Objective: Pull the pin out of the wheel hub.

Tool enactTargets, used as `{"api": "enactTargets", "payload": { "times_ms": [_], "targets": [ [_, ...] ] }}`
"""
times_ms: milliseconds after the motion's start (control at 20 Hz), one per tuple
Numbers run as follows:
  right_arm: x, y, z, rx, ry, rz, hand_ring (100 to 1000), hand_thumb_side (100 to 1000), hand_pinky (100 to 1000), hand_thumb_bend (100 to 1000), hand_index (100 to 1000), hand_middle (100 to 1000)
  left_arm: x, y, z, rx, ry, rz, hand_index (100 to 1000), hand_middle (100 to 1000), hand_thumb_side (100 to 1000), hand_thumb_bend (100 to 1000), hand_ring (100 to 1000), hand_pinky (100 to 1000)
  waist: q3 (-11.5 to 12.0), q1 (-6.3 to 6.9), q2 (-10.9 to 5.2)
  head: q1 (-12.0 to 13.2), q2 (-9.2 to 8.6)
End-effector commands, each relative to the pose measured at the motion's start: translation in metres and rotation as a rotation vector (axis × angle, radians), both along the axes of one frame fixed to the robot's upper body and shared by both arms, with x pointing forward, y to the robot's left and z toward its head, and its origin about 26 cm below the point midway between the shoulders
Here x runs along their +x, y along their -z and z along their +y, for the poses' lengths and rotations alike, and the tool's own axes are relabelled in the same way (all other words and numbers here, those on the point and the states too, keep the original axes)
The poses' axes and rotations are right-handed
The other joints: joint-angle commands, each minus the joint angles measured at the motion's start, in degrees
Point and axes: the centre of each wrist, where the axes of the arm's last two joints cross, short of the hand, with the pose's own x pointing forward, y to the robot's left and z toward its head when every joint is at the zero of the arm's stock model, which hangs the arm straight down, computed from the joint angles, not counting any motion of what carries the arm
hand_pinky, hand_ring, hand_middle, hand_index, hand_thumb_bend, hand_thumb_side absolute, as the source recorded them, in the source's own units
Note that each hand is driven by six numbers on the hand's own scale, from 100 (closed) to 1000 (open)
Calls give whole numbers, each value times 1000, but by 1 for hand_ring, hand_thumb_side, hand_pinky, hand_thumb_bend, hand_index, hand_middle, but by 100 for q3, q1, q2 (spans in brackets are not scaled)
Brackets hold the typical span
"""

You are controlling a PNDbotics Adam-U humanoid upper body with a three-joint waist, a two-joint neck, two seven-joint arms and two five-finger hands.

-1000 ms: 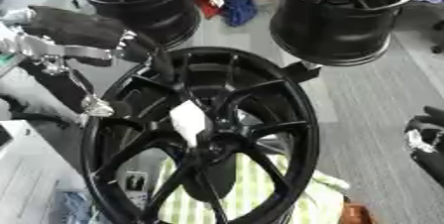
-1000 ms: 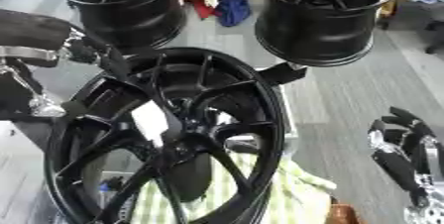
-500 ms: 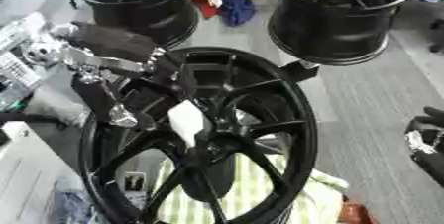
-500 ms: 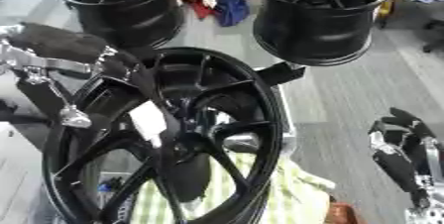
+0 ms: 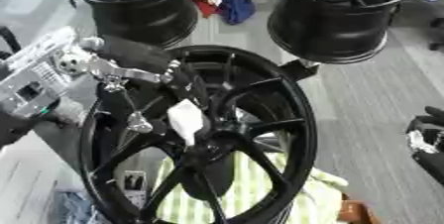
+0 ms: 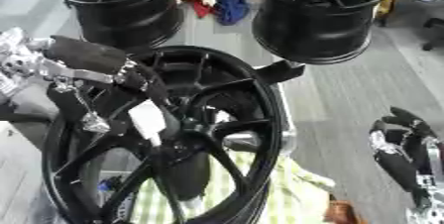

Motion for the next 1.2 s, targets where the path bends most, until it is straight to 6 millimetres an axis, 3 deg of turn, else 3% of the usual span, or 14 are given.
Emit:
{"api": "enactTargets", "payload": {
  "times_ms": [50, 450, 750, 900, 1200],
  "targets": [
    [3, -7, -4, -19, -9, -18, 610, 257, 707, 140, 817, 680, 3, -4, 1, 174, 176, -21, 880, 804, 100, 313, 764, 793, -16, -4, -43, 24, -12],
    [3, -7, -3, -18, -12, -18, 610, 258, 707, 138, 817, 680, 6, 4, -3, 175, 189, 0, 842, 731, 100, 300, 707, 765, -31, -15, -35, 40, -12],
    [3, -7, -3, -17, -11, -17, 610, 259, 707, 135, 817, 680, 10, 6, -1, 166, 160, 16, 710, 550, 100, 150, 571, 699, -32, -19, -31, 42, -12],
    [3, -7, -3, -16, -10, -17, 610, 259, 707, 134, 817, 680, 11, -3, 1, 121, 133, 31, 643, 460, 100, 100, 498, 664, -27, -19, -35, 38, -12],
    [2, -6, -4, -16, -5, -14, 609, 259, 707, 133, 817, 680, 3, -41, 4, 19, 106, 1, 612, 426, 100, 100, 474, 656, -6, -19, -57, 28, -12]
  ]
}}
